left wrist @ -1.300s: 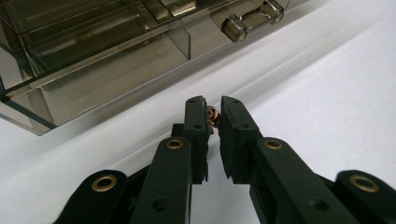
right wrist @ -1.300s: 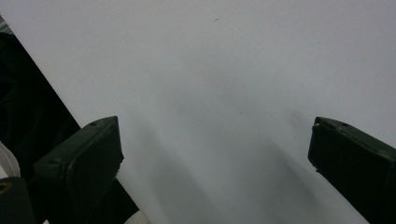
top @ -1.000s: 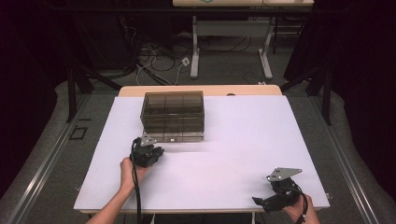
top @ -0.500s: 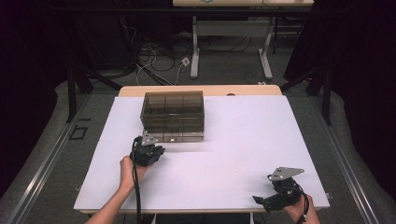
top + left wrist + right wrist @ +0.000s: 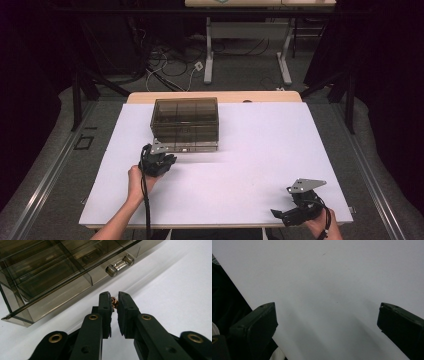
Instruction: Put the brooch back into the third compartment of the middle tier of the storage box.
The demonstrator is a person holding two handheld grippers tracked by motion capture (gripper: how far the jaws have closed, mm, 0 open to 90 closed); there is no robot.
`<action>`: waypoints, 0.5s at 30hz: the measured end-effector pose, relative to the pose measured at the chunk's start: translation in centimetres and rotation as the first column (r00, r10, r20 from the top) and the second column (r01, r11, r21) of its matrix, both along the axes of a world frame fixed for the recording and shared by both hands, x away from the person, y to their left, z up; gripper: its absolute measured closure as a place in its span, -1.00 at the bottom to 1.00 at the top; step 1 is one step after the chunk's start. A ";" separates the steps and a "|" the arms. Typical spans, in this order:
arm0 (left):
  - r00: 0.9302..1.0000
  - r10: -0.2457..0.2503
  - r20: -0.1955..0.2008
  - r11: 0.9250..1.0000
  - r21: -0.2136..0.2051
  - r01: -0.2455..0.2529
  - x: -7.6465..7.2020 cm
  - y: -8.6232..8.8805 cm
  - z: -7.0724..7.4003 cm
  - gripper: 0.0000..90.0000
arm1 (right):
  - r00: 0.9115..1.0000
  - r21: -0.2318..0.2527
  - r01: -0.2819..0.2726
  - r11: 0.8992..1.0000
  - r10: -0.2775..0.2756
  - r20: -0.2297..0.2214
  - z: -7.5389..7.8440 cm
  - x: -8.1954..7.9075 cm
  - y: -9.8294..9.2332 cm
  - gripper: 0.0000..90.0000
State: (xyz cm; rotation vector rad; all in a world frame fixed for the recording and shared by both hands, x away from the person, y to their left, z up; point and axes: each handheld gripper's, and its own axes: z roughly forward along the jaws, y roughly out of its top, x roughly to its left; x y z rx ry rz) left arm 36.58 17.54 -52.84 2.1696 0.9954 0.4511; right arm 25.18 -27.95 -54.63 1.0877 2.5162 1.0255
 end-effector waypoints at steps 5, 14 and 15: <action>1.000 -0.008 -0.001 1.000 -0.007 0.008 0.0 -0.2 0.4 0.80 | 1.000 -0.003 -0.007 1.000 0.007 0.002 0.1 0.0 0.0 -0.95; 1.000 -0.017 0.015 1.000 -0.018 0.017 0.2 -0.7 1.0 0.80 | 1.000 -0.004 -0.007 1.000 0.007 -0.004 0.1 0.0 0.0 -0.95; 1.000 -0.019 0.020 1.000 -0.019 0.020 0.3 -0.7 1.1 0.80 | 1.000 0.002 -0.004 1.000 0.004 0.010 0.0 0.0 0.0 -0.95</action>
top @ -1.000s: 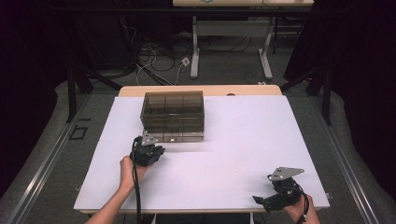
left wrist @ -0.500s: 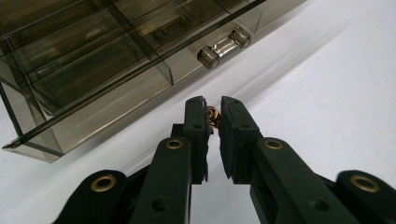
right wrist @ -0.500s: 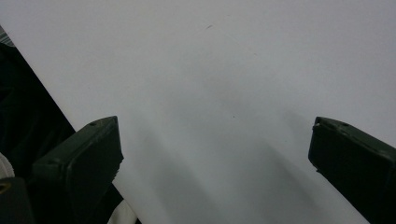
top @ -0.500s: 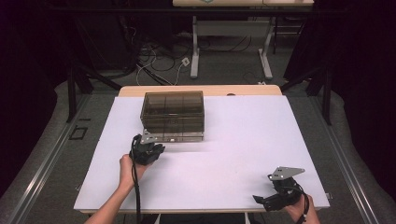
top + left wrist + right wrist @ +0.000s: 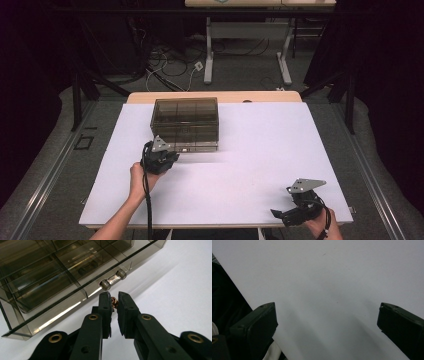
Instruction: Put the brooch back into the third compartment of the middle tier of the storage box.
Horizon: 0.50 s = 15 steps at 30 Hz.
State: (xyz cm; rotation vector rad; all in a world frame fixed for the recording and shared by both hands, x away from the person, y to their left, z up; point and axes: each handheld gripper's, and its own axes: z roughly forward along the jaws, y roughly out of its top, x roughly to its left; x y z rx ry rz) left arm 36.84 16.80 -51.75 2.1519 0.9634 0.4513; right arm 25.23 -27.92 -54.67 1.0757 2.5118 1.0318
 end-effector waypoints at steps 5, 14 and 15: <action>1.000 -0.004 0.008 1.000 -0.009 0.004 0.0 -0.2 0.5 0.80 | 1.000 -0.008 -0.006 1.000 0.006 -0.008 0.1 0.0 0.0 -0.95; 1.000 -0.009 0.025 1.000 -0.015 0.010 0.2 -0.5 1.2 0.80 | 1.000 -0.008 -0.001 1.000 0.001 -0.010 0.1 -0.1 0.0 -0.95; 0.999 -0.008 0.033 1.000 -0.018 0.008 0.2 -0.6 1.2 0.80 | 1.000 -0.011 -0.007 1.000 0.007 -0.005 0.1 -0.1 0.0 -0.95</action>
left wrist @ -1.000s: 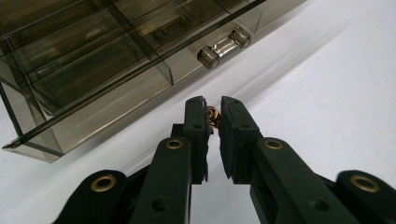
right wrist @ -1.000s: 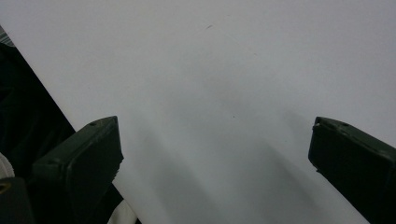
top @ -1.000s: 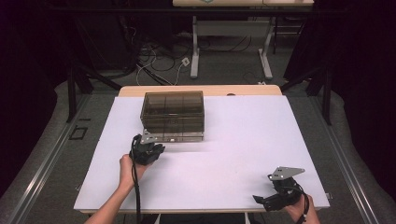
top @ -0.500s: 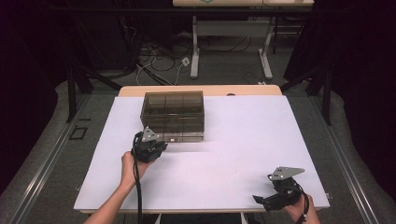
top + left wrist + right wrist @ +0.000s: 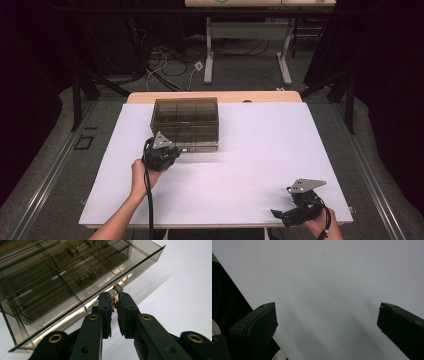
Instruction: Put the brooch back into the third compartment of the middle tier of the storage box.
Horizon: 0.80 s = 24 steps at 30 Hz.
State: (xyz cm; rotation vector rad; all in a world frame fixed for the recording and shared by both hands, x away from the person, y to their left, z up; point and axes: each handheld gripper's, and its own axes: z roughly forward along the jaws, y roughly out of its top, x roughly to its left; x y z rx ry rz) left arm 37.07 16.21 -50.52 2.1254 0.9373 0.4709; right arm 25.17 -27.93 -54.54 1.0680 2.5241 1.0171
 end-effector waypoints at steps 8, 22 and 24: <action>1.000 -0.007 -0.003 1.000 0.003 0.007 0.3 -0.3 0.5 0.80 | 1.000 -0.001 0.005 1.000 -0.005 -0.001 0.0 -0.1 0.0 -0.95; 1.000 -0.012 0.008 1.000 -0.008 0.012 1.2 -1.2 1.1 0.80 | 1.000 0.001 0.008 1.000 -0.008 -0.006 -0.1 -0.1 0.0 -0.95; 1.000 -0.012 0.008 1.000 -0.014 0.012 1.2 -1.3 1.1 0.80 | 1.000 0.001 0.006 1.000 -0.006 -0.004 0.0 -0.1 0.0 -0.95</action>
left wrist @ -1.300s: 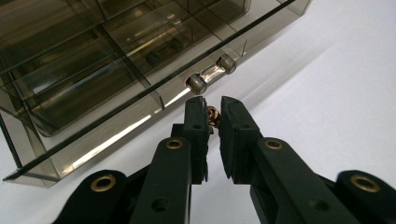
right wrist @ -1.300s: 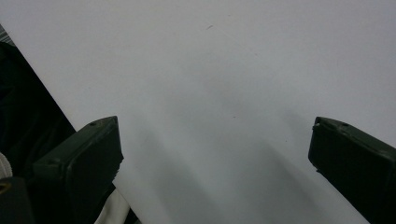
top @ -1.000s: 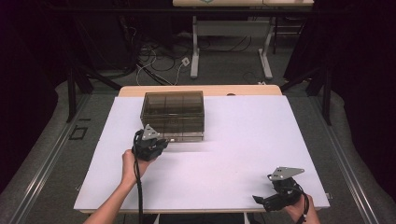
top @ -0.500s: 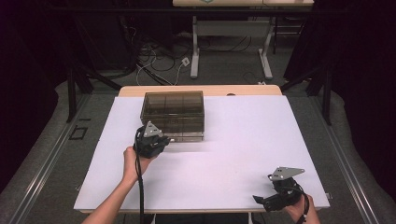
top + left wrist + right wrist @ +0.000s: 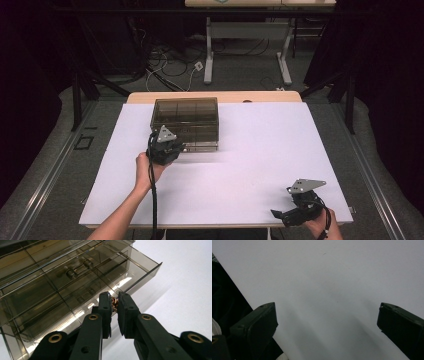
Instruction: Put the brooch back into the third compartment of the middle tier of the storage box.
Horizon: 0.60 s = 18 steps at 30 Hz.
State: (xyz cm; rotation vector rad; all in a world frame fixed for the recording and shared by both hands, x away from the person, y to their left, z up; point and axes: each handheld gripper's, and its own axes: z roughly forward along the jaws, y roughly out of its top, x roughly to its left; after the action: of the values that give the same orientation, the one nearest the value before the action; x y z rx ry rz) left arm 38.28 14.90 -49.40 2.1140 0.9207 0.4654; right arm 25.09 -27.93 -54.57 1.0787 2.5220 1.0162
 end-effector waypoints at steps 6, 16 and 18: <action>1.000 -0.002 0.005 1.000 -0.003 0.002 0.3 -0.3 0.1 0.80 | 1.000 0.000 0.000 1.000 0.000 -0.001 0.0 0.0 0.0 -0.95; 1.000 -0.005 0.012 1.000 -0.008 0.006 0.9 -1.0 0.5 0.80 | 1.000 -0.001 -0.001 1.000 0.001 -0.002 -0.1 0.0 0.0 -0.95; 1.000 -0.004 0.015 1.000 -0.011 0.005 0.9 -1.1 0.5 0.80 | 1.000 0.000 0.000 1.000 0.000 -0.002 0.0 0.0 0.0 -0.95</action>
State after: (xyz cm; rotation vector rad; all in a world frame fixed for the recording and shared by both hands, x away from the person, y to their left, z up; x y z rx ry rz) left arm 39.23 13.75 -48.86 2.0992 0.9079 0.4719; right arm 25.09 -27.89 -54.60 1.0800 2.5243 1.0153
